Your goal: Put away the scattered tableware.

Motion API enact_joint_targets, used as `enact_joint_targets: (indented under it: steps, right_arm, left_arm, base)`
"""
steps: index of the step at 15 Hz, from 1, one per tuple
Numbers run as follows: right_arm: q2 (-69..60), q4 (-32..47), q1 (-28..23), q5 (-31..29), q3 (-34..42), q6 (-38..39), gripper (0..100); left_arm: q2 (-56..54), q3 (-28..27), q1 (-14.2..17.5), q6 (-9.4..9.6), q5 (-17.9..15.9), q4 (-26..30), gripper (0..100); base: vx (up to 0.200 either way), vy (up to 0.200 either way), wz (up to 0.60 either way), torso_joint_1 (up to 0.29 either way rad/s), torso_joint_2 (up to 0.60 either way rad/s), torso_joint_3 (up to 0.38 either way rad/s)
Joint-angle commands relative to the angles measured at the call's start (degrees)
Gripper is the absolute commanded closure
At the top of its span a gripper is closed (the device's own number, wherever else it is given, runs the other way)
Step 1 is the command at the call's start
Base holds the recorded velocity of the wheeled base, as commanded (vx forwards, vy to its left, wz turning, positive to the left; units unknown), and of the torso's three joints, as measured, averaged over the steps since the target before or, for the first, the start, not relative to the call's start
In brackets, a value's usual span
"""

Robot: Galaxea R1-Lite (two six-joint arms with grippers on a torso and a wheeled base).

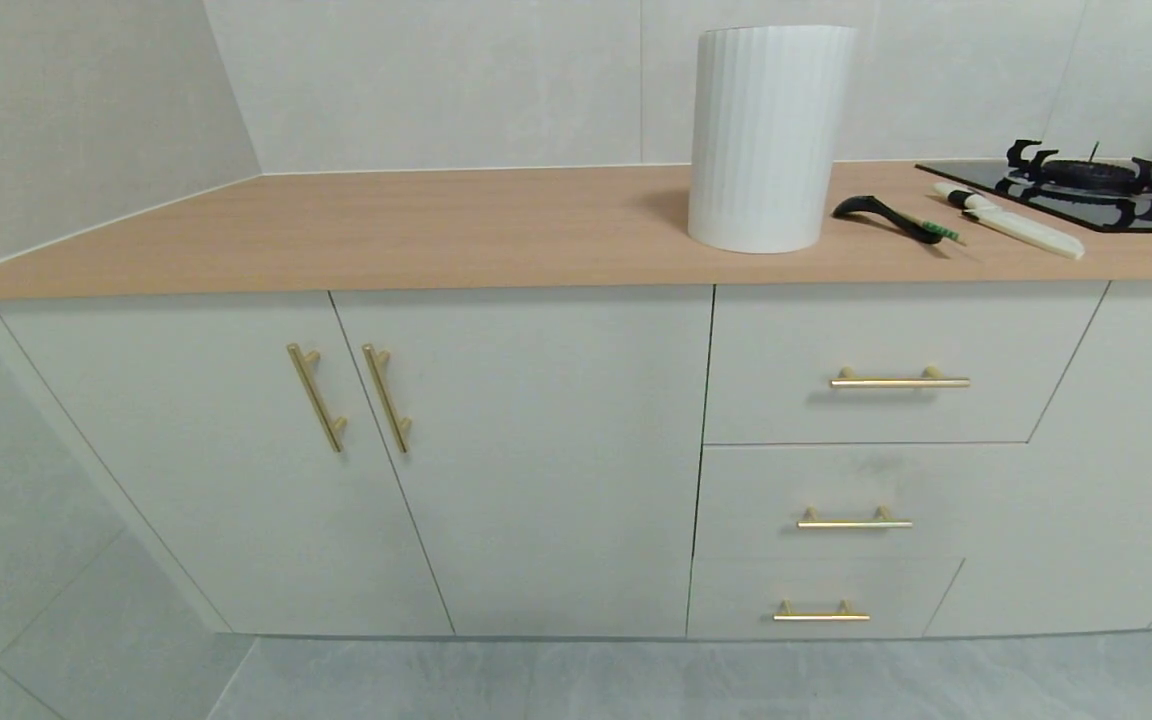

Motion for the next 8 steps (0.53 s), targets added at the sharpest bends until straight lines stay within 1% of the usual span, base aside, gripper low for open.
enact_joint_targets:
  steps: [1,3,5,6,7,8]
  right_arm:
    - [0.0,-0.1,0.0,0.0,0.0,-0.4,0]
    - [2.2,-0.1,0.1,0.5,-1.6,-0.7,0]
    - [8.1,0.4,1.9,1.6,-10.2,1.3,0]
    - [13.6,0.4,3.0,1.9,-13.0,1.3,0]
    - [21.0,0.4,3.2,1.9,-15.4,1.3,0]
    - [25.0,0.4,3.4,2.0,-16.7,1.3,0]
  left_arm:
    - [0.1,0.0,-0.1,-0.02,0.0,0.0,0]
    - [0.1,0.0,-0.1,-0.02,0.0,0.0,0]
    - [0.1,0.0,-0.1,-0.02,0.0,0.0,0]
    - [0.1,0.0,-0.1,-0.02,0.0,0.0,0]
    - [0.1,0.0,-0.1,-0.02,0.0,0.0,0]
    - [0.1,0.0,-0.1,-0.02,0.0,0.0,0]
  base:
    - [0.000,0.000,0.00,0.000,0.00,0.000]
    - [0.000,0.000,0.00,0.000,0.00,0.000]
    - [0.000,0.000,0.00,0.000,0.00,0.000]
    - [0.000,0.000,0.00,0.000,0.00,0.000]
    - [0.000,0.000,0.00,0.000,0.00,0.000]
    - [0.000,0.000,0.00,0.000,0.00,0.000]
